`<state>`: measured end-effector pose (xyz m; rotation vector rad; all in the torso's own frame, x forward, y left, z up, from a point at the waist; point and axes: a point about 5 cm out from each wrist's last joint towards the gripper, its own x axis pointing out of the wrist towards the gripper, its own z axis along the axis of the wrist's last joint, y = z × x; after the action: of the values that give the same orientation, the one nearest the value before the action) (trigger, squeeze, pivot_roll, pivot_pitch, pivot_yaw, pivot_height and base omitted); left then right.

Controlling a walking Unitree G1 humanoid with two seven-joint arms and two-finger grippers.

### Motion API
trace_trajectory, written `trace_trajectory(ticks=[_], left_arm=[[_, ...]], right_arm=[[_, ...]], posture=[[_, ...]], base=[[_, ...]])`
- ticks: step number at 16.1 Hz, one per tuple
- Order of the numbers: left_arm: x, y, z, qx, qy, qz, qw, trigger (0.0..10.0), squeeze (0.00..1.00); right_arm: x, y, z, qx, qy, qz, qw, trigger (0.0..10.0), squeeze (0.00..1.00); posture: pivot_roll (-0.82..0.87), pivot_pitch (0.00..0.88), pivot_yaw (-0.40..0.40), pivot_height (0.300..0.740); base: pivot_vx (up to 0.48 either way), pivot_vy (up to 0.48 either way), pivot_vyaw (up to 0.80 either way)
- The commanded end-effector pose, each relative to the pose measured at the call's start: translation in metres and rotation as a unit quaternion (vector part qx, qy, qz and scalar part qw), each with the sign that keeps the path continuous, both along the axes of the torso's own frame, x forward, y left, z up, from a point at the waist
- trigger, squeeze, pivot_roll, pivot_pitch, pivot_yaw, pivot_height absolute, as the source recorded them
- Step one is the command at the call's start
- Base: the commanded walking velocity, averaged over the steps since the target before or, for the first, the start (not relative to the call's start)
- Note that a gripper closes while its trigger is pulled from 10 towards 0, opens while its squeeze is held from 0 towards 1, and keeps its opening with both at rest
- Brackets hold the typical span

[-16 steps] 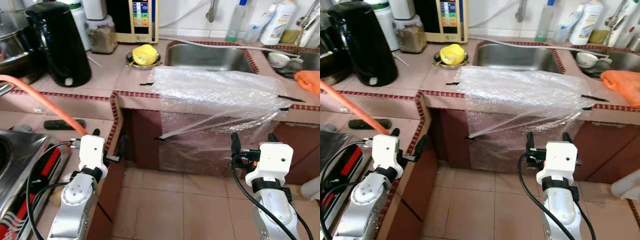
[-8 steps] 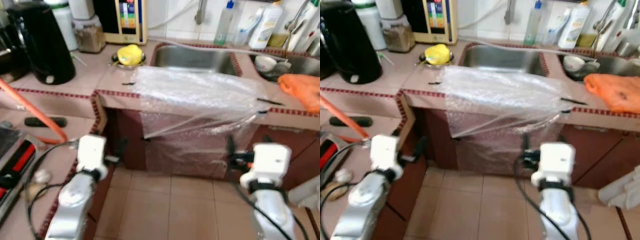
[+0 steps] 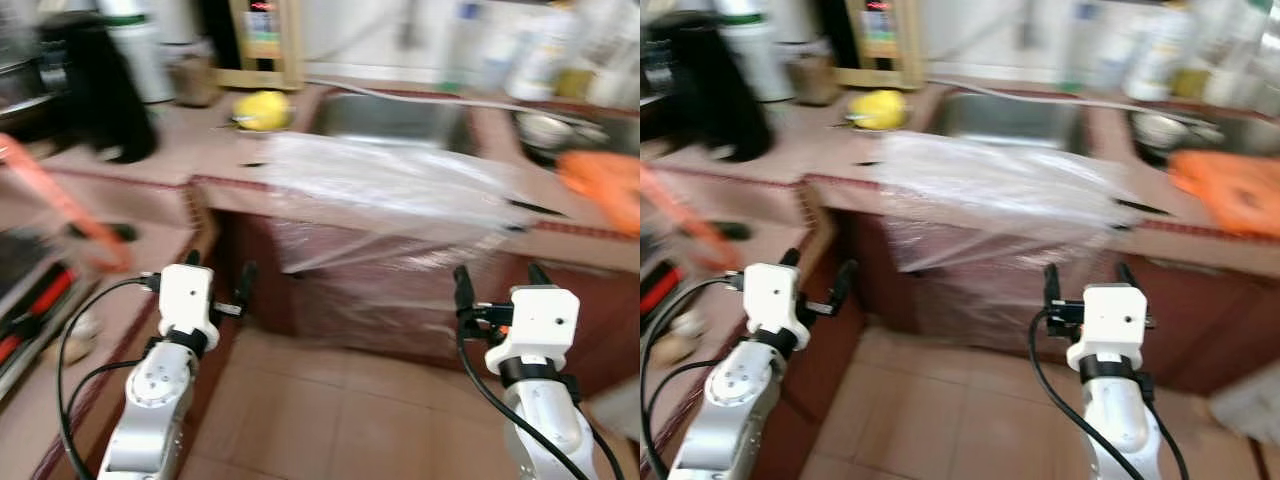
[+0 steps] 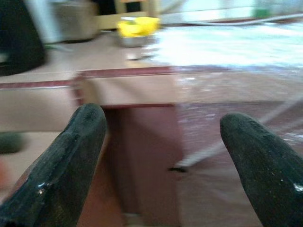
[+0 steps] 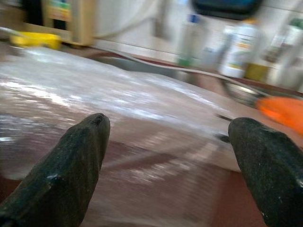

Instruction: Kitchen organization

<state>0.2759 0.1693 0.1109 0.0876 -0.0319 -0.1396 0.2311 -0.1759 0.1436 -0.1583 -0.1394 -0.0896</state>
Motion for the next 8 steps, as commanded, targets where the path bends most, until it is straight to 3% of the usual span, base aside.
trace_trajectory(ticks=[1, 5, 6, 8], left_arm=[[0.001, 0.002, 0.007, 0.006, -0.013, 0.001, 1.000, 10.0, 0.00], [0.001, -0.004, 0.035, 0.000, -0.074, -0.016, 0.997, 10.0, 0.00], [0.001, -0.007, 0.041, -0.008, -0.079, -0.024, 0.997, 10.0, 0.00], [-0.003, -0.010, 0.035, -0.011, -0.063, -0.045, 0.997, 10.0, 0.00]], right_arm=[[0.001, 0.003, 0.005, 0.003, -0.012, 0.010, 1.000, 10.0, 0.00], [-0.001, -0.001, 0.025, -0.009, -0.063, -0.010, 0.998, 10.0, 0.00], [-0.002, -0.006, 0.027, -0.016, -0.063, -0.025, 0.998, 10.0, 0.00], [-0.007, -0.012, 0.019, -0.016, -0.033, -0.033, 0.999, 10.0, 0.00]], posture=[[-0.02, 0.058, 0.025, 0.740], [-0.02, 0.057, 0.021, 0.740], [-0.01, 0.057, 0.018, 0.740], [-0.01, 0.067, 0.010, 0.740]], base=[[0.000, 0.000, 0.00], [0.000, 0.000, 0.00], [0.000, 0.000, 0.00], [0.000, 0.000, 0.00]])
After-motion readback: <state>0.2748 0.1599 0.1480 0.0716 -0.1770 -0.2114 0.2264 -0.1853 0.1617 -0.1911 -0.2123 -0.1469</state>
